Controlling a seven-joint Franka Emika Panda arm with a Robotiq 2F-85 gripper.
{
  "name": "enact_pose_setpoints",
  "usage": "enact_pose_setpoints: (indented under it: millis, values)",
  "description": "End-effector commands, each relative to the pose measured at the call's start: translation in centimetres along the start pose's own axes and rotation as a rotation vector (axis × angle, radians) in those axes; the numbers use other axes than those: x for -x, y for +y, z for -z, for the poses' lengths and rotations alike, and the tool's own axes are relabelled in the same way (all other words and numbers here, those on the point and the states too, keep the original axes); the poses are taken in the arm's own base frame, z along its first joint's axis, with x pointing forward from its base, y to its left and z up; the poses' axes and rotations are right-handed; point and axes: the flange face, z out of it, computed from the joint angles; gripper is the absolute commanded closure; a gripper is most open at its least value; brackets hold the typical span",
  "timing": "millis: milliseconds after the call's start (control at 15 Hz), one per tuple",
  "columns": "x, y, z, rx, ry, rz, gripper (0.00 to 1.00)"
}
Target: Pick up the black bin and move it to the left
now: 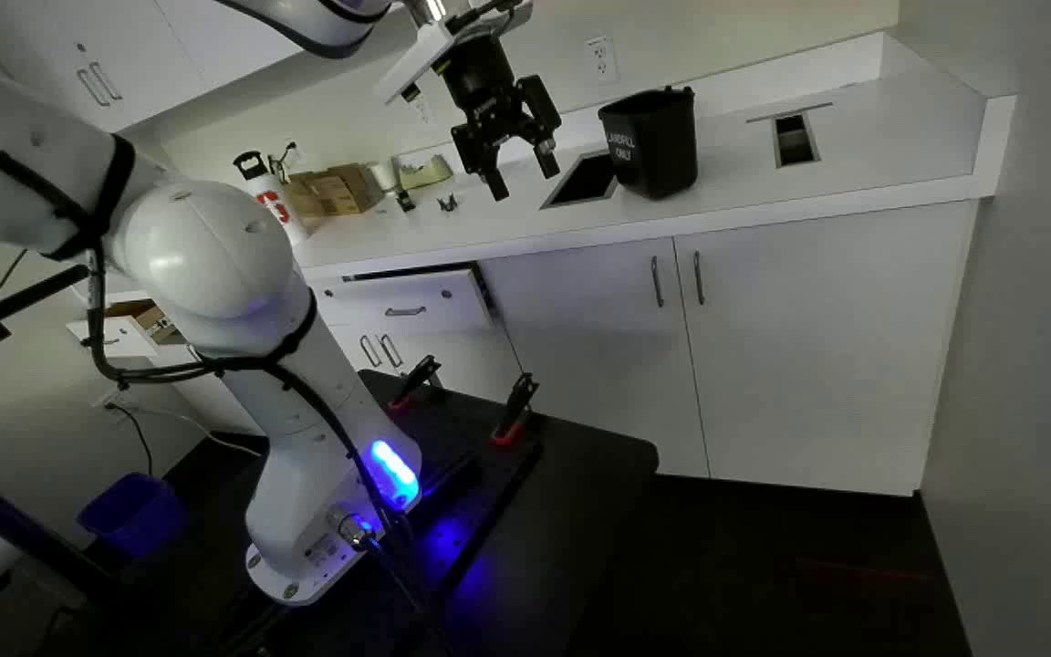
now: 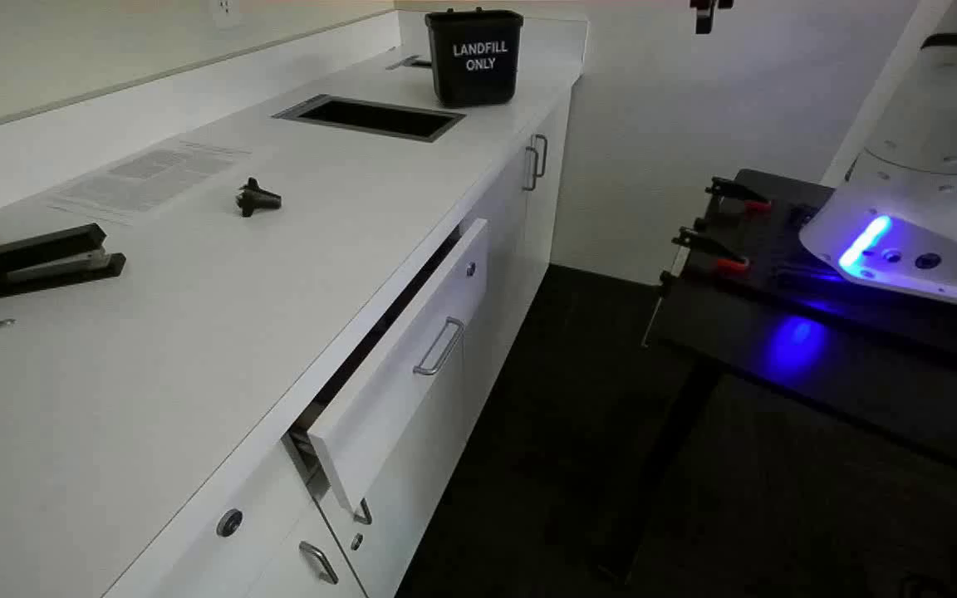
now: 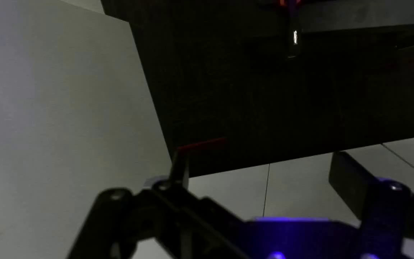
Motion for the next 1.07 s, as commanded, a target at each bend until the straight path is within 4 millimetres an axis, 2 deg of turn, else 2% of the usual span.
enact_pose_setpoints:
  millis: [0,267,400,600,733,867,1000]
  values:
    - [0.0,0.0,0.0,0.000,-0.001,0.000,0.00]
    - [0.0,0.0,0.0,0.000,-0.001,0.000,0.00]
    - [-1.3,0.7,1.8,-0.032,0.094,0.002,0.00]
    - [-4.3,2.0,4.9,-0.104,0.246,0.020,0.00]
    - [-6.8,2.7,6.7,-0.120,0.358,0.097,0.00]
    - [-9.2,3.2,7.9,-0.141,0.432,0.198,0.00]
    - [-10.6,3.4,8.3,-0.203,0.477,0.288,0.00]
